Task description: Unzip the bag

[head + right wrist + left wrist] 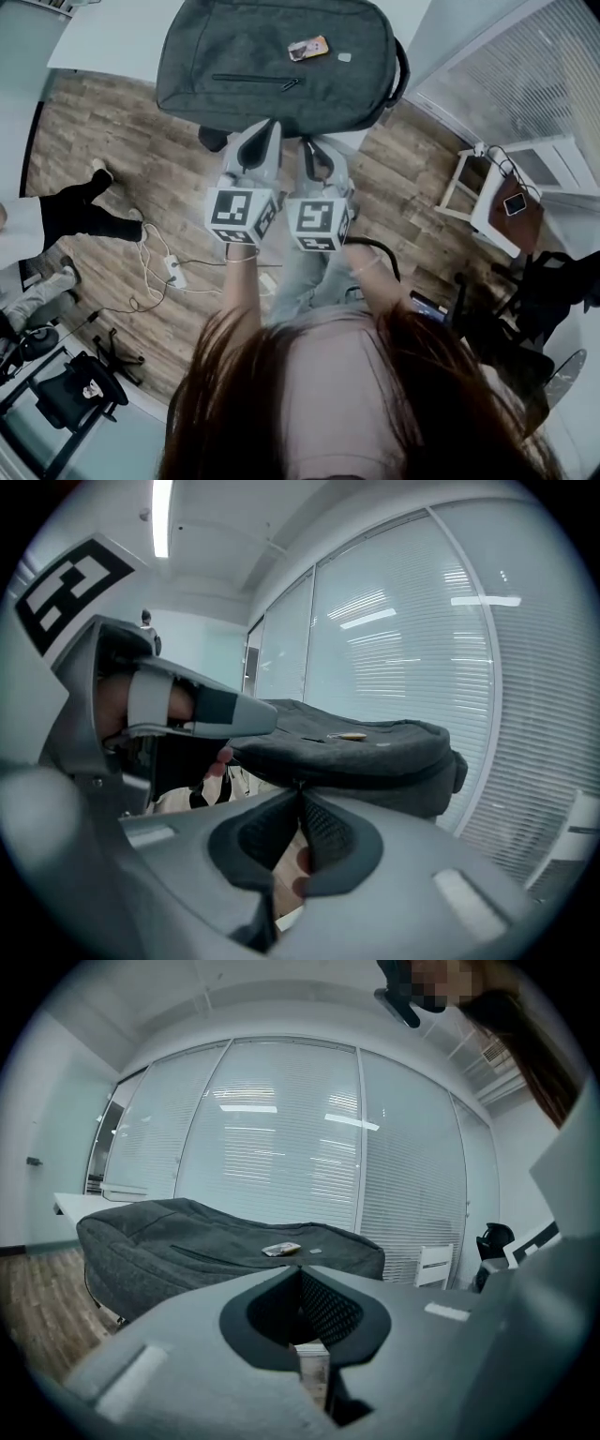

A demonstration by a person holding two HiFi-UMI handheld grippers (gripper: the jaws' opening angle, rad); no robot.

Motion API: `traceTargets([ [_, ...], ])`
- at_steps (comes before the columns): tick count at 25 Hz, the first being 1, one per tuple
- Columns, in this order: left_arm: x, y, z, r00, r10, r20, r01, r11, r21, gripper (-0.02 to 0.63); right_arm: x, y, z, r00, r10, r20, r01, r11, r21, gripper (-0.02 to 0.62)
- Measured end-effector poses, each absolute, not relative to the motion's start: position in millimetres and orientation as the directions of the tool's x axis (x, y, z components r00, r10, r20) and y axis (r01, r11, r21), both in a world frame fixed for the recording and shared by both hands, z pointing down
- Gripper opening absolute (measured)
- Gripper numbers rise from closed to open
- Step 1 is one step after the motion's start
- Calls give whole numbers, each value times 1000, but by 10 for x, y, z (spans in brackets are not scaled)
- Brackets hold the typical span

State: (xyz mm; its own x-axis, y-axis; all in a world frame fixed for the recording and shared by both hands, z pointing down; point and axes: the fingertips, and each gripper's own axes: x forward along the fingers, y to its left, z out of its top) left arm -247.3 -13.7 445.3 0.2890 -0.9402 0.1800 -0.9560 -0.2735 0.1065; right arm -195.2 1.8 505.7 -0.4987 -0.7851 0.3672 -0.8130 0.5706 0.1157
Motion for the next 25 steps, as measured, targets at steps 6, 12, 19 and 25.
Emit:
traceTargets([
  [6,-2437,-246,4604,303,-918,255,-953,-289,93,9,-1930,43,5053,-485,-786,384,-802,575,165,11],
  [12,-2435,-278,4713,319,-906,280,-948,-301,104,9,-1906,46,5074,-460,-797,391,-788,570,235,11],
  [19,-2428,-269,4753,310,-904,294,-951,-297,92,9,-1827,44,5062,-430,-804,411,-794,554,252,11],
  [25,-2415,-274,4769,310,-900,307,-951,-298,87,9,-1768,44,5038,-399,-806,436,-805,536,255,11],
])
